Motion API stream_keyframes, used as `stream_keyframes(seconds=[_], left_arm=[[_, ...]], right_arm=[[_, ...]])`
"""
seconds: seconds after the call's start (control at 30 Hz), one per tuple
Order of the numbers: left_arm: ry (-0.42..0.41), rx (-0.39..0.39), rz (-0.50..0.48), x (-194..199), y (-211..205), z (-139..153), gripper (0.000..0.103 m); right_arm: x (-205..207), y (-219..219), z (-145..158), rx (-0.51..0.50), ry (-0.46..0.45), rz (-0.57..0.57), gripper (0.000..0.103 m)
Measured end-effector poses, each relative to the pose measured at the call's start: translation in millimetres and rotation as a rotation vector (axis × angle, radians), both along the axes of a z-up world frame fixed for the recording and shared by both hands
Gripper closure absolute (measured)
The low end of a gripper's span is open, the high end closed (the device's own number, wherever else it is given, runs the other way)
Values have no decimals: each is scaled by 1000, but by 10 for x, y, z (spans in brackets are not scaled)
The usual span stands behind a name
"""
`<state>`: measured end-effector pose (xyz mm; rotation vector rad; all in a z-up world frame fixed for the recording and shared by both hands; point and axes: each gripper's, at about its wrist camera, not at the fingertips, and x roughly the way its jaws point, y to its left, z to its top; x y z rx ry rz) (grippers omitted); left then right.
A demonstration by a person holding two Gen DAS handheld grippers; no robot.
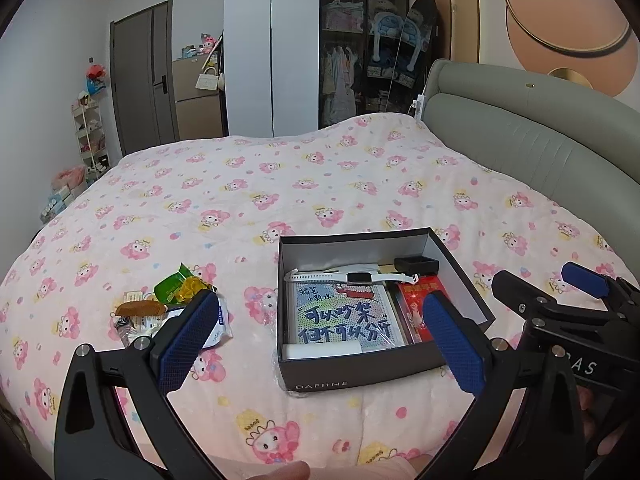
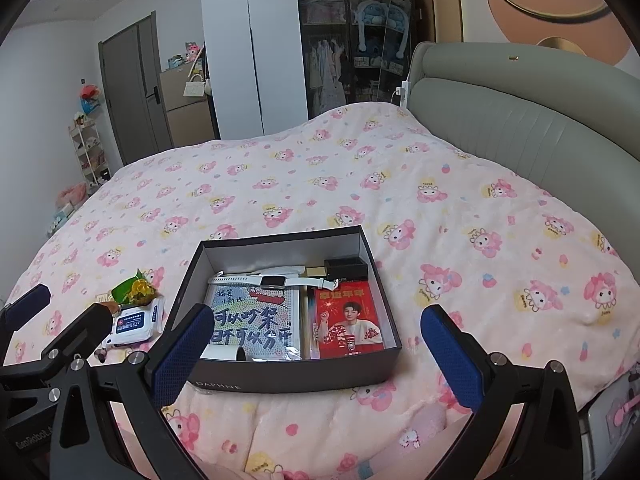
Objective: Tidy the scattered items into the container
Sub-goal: 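Move the left tool toward the white alcohol-wipes pack on the bed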
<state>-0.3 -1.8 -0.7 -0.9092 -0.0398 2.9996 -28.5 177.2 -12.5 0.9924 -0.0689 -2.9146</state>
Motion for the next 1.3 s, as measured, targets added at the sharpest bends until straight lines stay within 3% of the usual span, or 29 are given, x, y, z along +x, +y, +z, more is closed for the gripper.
stream_keyframes(seconds=[0.43, 0.57, 0.73, 0.9, 1.03, 1.1, 1.23, 1.3], left_arm=[[-11, -2, -1, -44, -178, -30, 0], [-6, -28, 16, -22, -393, 55, 0], [1, -61, 121, 91, -1007, 153, 0], [-61, 32, 253, 177, -1817, -57, 1], [-148, 109, 339, 132, -2327, -419, 20], [-207, 153, 361, 50, -2549, -650, 31], [-345, 215, 324, -228, -2862, -1107, 48], [-426, 261, 269, -401, -2928, -1377, 59]], right_arm=[[-53, -128, -29, 21, -2, 18, 0], [-157, -350, 82, 6, 12, 127, 0], [-320, -830, 252, 7, 49, 315, 0], [-581, -1626, 227, 48, 34, 510, 0], [-810, -2165, -162, 62, -83, 608, 0], [-911, -2380, -406, 53, -162, 642, 6], [-1083, -2761, -917, 56, -292, 681, 35], [-1151, -2952, -1124, 74, -334, 698, 41]])
